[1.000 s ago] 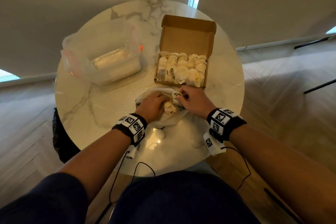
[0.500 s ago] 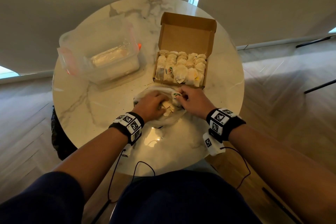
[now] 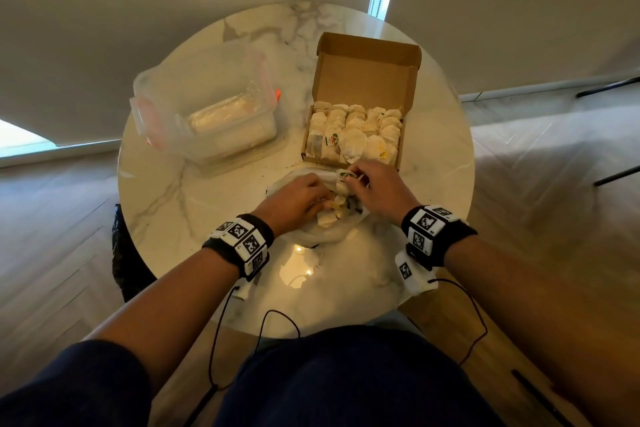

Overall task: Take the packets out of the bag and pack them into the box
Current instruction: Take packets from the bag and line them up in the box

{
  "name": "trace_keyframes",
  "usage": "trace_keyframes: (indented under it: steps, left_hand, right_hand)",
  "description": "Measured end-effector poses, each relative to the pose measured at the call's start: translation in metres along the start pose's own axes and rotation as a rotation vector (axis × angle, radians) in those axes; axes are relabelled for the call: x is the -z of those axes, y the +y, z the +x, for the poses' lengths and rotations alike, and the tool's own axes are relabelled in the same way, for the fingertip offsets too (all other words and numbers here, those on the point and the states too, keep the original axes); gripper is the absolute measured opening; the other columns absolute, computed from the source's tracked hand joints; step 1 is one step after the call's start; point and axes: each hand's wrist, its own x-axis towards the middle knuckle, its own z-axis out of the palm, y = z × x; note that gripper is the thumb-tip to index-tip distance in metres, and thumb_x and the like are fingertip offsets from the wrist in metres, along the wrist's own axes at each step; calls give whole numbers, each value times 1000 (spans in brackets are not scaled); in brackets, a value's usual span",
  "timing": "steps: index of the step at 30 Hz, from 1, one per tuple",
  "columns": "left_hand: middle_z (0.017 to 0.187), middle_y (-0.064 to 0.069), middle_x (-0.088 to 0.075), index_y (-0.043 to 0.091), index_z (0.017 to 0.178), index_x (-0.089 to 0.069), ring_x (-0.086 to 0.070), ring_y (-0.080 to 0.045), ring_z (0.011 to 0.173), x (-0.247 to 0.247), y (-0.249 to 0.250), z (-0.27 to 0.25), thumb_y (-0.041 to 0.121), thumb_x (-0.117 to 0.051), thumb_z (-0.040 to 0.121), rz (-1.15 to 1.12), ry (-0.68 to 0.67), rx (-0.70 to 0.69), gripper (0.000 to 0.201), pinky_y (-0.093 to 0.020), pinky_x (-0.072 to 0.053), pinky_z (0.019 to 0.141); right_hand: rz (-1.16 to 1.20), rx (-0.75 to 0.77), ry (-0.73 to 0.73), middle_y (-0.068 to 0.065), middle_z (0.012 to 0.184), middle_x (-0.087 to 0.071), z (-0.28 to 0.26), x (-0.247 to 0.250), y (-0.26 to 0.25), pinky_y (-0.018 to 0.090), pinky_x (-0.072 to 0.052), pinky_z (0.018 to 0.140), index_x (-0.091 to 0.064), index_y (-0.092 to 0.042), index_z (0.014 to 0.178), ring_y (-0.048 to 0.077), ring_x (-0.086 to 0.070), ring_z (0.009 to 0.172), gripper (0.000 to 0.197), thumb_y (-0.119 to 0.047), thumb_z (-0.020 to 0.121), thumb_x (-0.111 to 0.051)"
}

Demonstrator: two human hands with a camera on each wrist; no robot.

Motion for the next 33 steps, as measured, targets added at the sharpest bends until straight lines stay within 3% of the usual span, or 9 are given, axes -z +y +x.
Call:
trace_keyframes:
  steps: [4,10,12,15,19,22,25,30,33]
  left_hand:
    - [104,-6,-68,13,115,-69,-61,-20,93,27,15,-1,23,-60,98,-3,28,-28,21,-29,-47,81]
    - [97,4,-68,19,128,-59,-59,-9,83,46,22,-6,29,-61,97,-105,136,153,33,-22,-47,75]
    - [98,4,-68,18,122,-64,-58,-6,83,48,20,-7,29,-63,96,-87,143,126,28,-20,-45,75]
    - [97,1,-69,17,110,-70,-59,-9,83,50,21,-7,29,-64,96,-37,118,92,20,-26,-50,76]
    - [93,-1,-68,14,105,-71,-60,-14,81,51,24,-5,27,-63,96,-8,110,74,18,-29,-49,74]
    - [91,1,-67,15,103,-71,-58,-12,79,53,23,1,26,-62,96,-17,130,71,16,-28,-49,72]
    - [89,0,-67,14,102,-71,-58,-13,78,56,24,10,23,-63,94,-31,157,73,14,-29,-48,71]
    - [87,5,-64,16,101,-70,-53,-6,74,62,23,30,30,-61,97,-32,201,66,18,-19,-42,67]
    - [94,4,-65,16,108,-69,-54,-6,80,63,15,41,29,-59,97,-55,254,138,19,-19,-42,71]
  right_hand:
    - [-30,67,-35,-1,90,-66,6,0,-8,20,-39,73,-72,-11,100,9,-54,82,14,-22,93,-68]
    - [-40,107,-78,5,96,-73,7,3,-24,5,-39,71,-76,-11,106,7,-57,82,17,-11,90,-69]
    - [-31,120,-82,4,94,-75,6,5,-29,4,-40,70,-78,-11,103,7,-60,80,15,-11,90,-70]
    - [-18,106,-93,2,91,-76,4,8,-34,0,-38,67,-79,-11,102,4,-60,76,14,-13,89,-72]
    - [5,88,-103,0,85,-74,1,8,-30,6,-40,65,-79,-15,103,2,-59,70,18,-12,88,-69]
    - [50,66,-95,-2,80,-69,-2,8,-29,20,-46,64,-77,-17,103,9,-60,72,22,-17,84,-67]
    - [20,100,-48,0,77,-63,-2,9,-30,28,-45,66,-74,-15,94,15,-57,70,12,-22,85,-71]
    - [-27,76,-8,1,72,-56,17,17,-29,25,-31,60,-64,-12,79,15,-46,66,18,-23,92,-68]
    - [-32,55,20,3,76,-61,31,23,-27,27,-38,61,-65,-11,84,17,-51,69,17,-25,93,-66]
